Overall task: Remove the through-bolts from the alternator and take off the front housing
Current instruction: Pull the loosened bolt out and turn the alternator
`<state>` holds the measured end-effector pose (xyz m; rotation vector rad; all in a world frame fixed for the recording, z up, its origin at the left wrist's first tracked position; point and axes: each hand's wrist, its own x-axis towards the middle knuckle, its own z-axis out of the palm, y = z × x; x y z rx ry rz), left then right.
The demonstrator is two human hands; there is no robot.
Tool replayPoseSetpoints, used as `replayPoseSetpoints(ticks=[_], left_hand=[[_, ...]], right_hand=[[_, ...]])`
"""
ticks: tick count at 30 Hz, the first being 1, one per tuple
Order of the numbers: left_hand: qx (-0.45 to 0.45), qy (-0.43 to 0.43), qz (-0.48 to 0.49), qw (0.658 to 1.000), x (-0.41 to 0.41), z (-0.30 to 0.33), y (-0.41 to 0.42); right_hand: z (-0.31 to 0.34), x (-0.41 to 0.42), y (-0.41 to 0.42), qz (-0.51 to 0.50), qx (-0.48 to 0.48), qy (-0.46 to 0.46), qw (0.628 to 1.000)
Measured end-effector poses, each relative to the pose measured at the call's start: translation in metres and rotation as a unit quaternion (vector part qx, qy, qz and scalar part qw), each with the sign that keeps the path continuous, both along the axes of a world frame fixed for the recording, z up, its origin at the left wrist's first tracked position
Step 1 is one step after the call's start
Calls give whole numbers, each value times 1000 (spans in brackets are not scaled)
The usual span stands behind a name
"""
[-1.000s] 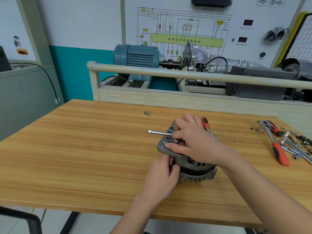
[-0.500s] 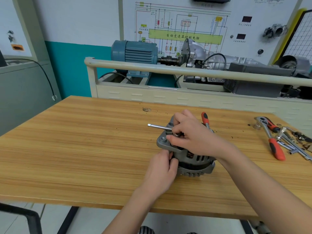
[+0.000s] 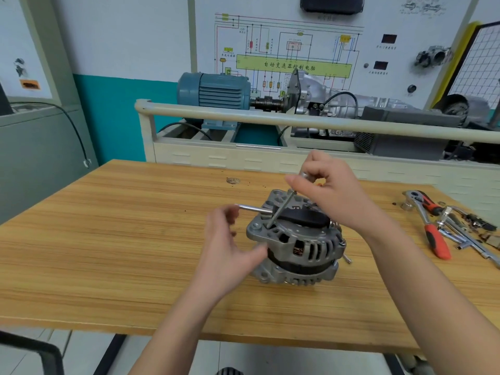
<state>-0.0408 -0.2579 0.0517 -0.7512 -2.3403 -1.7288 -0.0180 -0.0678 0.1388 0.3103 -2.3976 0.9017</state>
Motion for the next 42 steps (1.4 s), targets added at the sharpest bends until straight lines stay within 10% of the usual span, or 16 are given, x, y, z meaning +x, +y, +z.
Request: replayPoseSetpoints(ticks=[10,14,17,42], left_hand=[[-34,182,-63,981,16,51,47],[-111,212,-42,970,18,54,53],[-193,230,-18,954,18,56,54],[-141,177,-183,957,13,62,57]], right_hand=[[1,17,-10,36,-212,28,976],[6,25,-18,224,-580,-50,781],[12,27,-26,231,-655,-39,718],[21,22,-25,223,-664,12,713]])
